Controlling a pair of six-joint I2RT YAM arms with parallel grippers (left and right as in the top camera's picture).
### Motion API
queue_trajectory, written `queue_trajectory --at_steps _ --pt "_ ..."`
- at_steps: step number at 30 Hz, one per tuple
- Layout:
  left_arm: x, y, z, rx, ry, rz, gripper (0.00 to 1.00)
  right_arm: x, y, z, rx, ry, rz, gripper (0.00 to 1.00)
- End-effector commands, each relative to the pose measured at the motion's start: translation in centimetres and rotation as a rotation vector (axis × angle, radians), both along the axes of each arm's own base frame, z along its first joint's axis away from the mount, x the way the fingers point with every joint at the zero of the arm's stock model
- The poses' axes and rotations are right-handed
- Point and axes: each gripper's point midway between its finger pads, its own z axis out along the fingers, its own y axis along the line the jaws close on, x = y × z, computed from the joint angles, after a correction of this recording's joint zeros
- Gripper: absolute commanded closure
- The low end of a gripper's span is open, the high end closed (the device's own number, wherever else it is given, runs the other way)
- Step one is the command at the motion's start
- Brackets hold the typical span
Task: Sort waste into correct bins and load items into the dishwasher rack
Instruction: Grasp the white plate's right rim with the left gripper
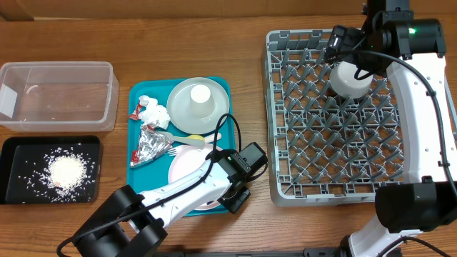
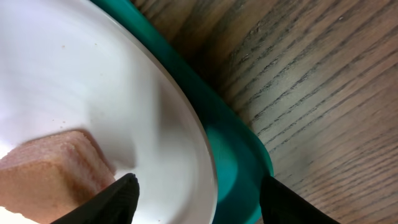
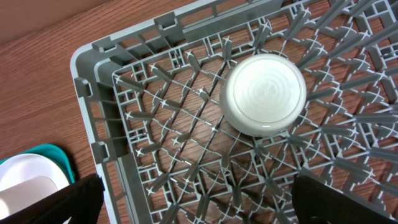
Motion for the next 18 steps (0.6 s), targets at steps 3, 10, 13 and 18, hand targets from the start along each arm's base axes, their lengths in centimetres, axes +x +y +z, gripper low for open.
queue_trajectory --at_steps 3,10,13,18 --pt "0.2 2.5 -1.6 0.105 -0.023 0.022 0.36 0.0 -0.1 0.6 -0.006 -0.018 -0.008 0.0" --pt "0.6 3.3 -1.6 0.106 -0.004 0.062 0.39 0.0 -0.1 0.6 -0.006 -0.018 -0.008 0.0" --pt "0.8 3.6 -1.6 0.108 -0.002 0.071 0.38 0.0 -0.1 0.6 -0.006 -0.018 -0.008 0.0" --pt "0.3 2.9 -1.6 0.066 0.04 0.03 0.37 0.0 -0.1 0.6 -0.006 -0.018 -0.008 0.0"
